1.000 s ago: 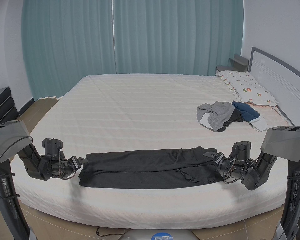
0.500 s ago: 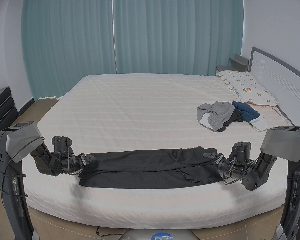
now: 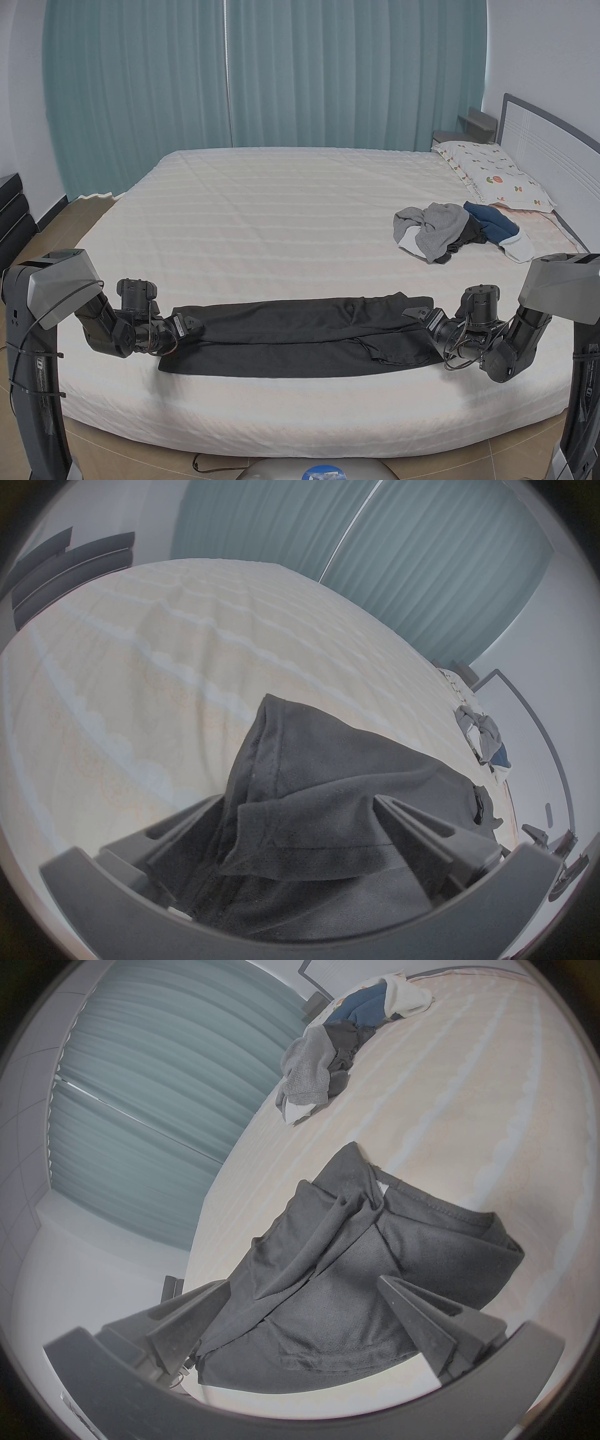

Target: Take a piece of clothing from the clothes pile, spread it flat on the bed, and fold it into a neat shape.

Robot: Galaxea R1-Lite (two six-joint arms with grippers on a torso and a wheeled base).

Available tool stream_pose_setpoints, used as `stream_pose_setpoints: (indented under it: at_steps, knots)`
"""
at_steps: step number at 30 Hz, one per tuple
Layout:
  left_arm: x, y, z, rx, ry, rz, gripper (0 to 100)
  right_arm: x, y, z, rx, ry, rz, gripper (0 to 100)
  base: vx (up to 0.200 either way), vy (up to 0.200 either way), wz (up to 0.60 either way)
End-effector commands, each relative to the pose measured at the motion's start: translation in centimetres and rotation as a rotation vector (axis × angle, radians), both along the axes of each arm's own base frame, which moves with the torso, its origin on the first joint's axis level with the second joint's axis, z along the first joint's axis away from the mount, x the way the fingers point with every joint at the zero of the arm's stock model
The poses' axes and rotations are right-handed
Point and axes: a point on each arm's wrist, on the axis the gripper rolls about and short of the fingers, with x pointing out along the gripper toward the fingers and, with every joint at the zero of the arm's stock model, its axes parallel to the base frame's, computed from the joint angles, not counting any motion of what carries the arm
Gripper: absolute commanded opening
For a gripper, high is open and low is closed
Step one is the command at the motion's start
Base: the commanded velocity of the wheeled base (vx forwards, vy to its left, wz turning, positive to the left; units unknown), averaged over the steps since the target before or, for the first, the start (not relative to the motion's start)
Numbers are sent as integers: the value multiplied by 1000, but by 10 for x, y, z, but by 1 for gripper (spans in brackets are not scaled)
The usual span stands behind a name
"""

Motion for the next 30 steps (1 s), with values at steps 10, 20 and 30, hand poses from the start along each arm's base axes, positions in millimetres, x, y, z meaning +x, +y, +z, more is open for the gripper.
stream_pose_setpoints:
  at_steps: [10,20,30]
  knots:
    - [-5,0,4,7,0,13,0,0,1,-1,-1,2,2,100,0,0,0]
    - [-6,13,14,-1,-18,53,0,0,-1,-1,0,3,-3,100,0,0,0]
    - [-5,12,15,-2,-20,53,0,1,-1,-1,0,0,-3,100,0,0,0]
